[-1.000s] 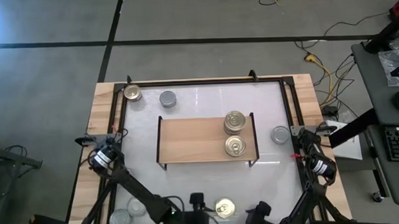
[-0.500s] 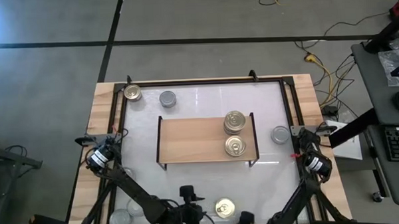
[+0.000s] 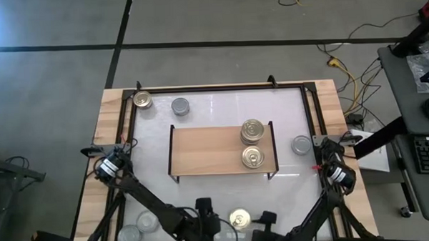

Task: Stack canned seafood by type on shelf
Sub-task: Stack the blue-pink tuna can on top of the other blue-pink tuna can on the shelf

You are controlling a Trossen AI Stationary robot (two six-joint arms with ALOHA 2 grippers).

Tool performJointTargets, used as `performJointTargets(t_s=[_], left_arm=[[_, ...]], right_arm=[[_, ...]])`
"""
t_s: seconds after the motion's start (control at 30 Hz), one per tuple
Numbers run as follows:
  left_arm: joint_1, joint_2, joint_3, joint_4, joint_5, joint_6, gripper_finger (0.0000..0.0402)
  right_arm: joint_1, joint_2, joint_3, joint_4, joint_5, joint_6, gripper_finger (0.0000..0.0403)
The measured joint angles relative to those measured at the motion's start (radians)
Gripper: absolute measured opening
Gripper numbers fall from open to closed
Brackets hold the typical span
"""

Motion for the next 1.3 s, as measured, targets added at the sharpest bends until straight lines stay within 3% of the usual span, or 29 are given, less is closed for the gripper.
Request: performJointTargets(t_s=[0.2,0.3,0.37,0.5,0.73,0.9,1.13,1.3], left_arm=[[0.003,-0.009,-0.019,-0.085,0.044,-0.036,0.0233],[0.004,-0.019,-0.04,-0.111,0.044,-0.057,0.0233],[0.009,-0.02,-0.067,-0.111,0.044,-0.069,0.0233],[0.014,-0.021,-0.128,-0.055,0.043,-0.103,0.0233],[0.016,-0.015,-0.22,0.272,0.036,-0.069,0.0233],[0.032,-0.015,-0.29,0.413,-0.014,-0.046,0.0233],[0.071,-0.018,-0.326,0.447,-0.032,-0.042,0.0233],[0.082,-0.017,-0.298,0.421,0.0,-0.037,0.0233]], right_arm=[[-0.014,-0.001,0.0,-0.223,0.086,0.092,0.0386],[-0.013,-0.01,-0.002,-0.3,0.065,0.152,0.0386],[-0.008,-0.024,-0.014,-0.221,0.004,0.097,0.0386],[0.01,-0.07,-0.121,0.123,-0.047,-0.038,0.0386],[0.038,-0.106,-0.364,0.36,0.2,0.034,0.0386],[0.021,-0.089,-0.448,0.659,0.192,-0.135,0.0386],[-0.04,-0.086,-0.455,0.674,0.255,-0.206,0.0386],[-0.075,-0.086,-0.458,0.676,0.205,-0.198,0.0386]])
